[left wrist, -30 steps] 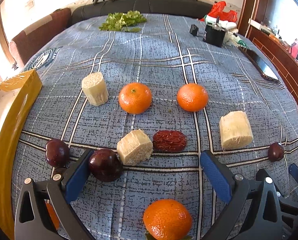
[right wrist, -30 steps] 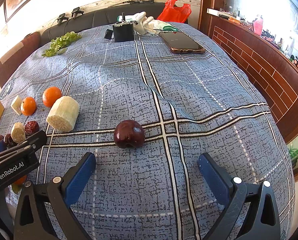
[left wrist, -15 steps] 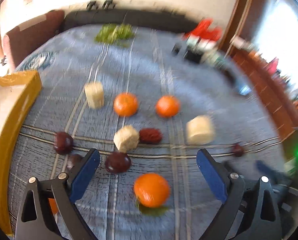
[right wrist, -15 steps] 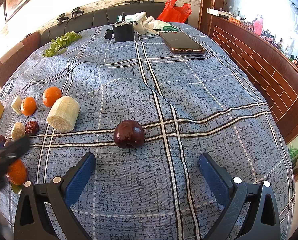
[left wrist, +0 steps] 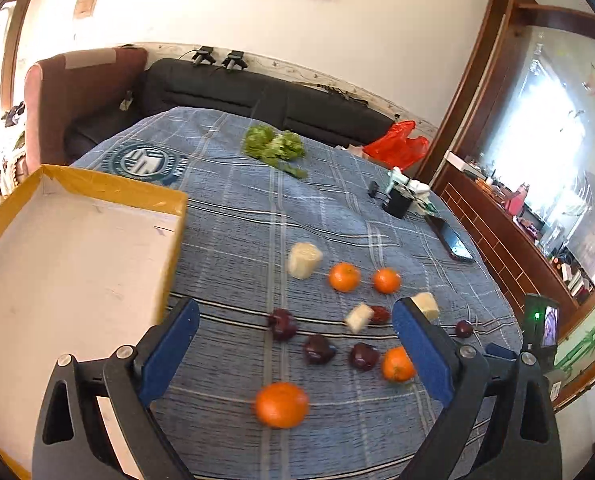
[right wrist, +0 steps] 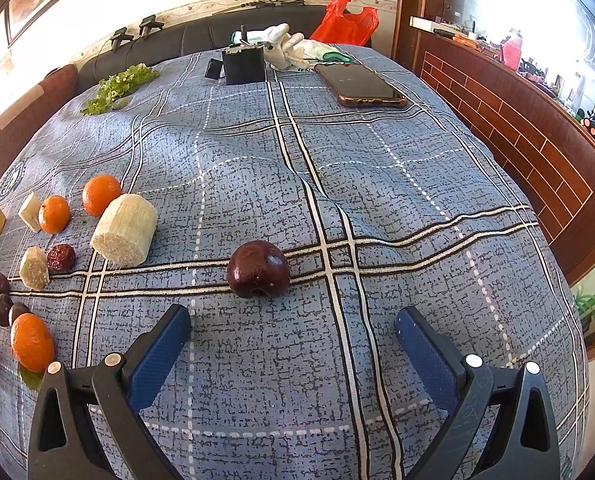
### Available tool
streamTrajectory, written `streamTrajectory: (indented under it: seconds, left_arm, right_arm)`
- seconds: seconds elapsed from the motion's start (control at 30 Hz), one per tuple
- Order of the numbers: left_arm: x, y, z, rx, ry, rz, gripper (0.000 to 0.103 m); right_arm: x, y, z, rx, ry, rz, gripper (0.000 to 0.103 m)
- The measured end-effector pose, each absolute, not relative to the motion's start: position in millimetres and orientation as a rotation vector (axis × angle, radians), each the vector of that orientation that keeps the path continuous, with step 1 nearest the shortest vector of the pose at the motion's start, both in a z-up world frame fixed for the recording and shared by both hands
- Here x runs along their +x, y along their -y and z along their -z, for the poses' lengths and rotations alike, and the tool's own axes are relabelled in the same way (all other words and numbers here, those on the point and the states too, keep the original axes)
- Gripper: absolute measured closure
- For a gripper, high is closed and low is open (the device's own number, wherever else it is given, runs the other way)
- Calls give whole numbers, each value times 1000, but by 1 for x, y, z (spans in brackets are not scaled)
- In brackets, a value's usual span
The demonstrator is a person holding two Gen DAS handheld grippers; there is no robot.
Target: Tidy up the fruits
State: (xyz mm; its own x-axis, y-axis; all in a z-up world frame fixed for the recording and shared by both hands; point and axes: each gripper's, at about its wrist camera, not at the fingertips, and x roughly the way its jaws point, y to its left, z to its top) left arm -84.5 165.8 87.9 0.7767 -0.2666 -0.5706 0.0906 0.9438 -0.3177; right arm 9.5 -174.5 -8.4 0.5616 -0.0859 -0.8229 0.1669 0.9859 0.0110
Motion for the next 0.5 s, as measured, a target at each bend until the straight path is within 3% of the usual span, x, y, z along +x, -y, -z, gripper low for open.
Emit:
streamTrajectory:
  seconds: [0.27, 0.5]
  left_arm:
    - [-106, -206, -107, -320, -576, 136, 6]
    - [-142, -199, -124, -181, -527, -3, 6]
  right_arm:
    - [9, 175, 9, 92, -964, 152, 0]
    - [12, 175, 9, 92, -965, 152, 0]
